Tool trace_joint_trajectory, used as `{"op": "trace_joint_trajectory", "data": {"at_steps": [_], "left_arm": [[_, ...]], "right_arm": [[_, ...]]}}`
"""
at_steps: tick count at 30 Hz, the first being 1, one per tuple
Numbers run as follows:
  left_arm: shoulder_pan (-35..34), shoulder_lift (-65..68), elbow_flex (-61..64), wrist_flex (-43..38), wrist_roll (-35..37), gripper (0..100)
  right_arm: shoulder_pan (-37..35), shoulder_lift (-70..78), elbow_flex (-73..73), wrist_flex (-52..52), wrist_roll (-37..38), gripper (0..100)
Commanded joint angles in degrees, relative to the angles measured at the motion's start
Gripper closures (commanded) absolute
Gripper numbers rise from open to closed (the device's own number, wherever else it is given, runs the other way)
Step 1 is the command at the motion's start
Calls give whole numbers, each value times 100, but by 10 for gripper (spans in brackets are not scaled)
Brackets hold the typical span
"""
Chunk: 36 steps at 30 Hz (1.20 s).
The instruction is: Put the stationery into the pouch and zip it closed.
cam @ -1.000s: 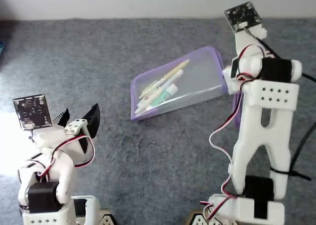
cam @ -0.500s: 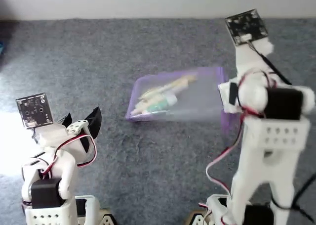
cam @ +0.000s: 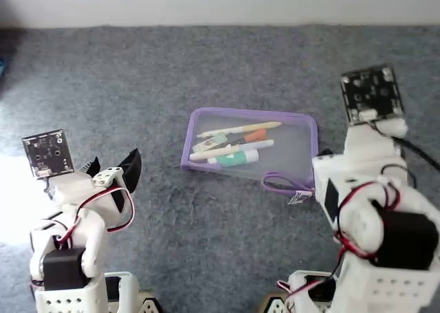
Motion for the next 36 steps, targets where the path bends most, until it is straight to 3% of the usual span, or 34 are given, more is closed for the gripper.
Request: {"op": "trace_joint_trajectory", "data": {"at_steps": [1, 4, 7, 10, 23, 26, 31, 36], "left_arm": [[18, -79, -48, 44, 88, 739], [-18, -79, -31, 44, 88, 761], [18, -79, -31, 97, 79, 862], [176, -79, -22, 123, 79, 995], [457, -79, 409, 607, 70, 987], [466, -79, 804, 343, 44, 987], [422, -79, 1393, -193, -633, 987], [457, -79, 2088, -897, -633, 987]], "right_arm": [[57, -382, 475, 224, -800, 719], [57, -620, 923, 224, -1363, 838], [57, -778, 1407, 215, -1697, 990], [57, -919, 1873, 207, -1969, 953], [57, -2765, 4484, -1165, -2101, 991], [66, -3292, 5196, -1174, -2092, 991], [66, -4057, 5934, -1473, -2084, 991], [57, -4444, 6646, -2176, -2084, 991]]}}
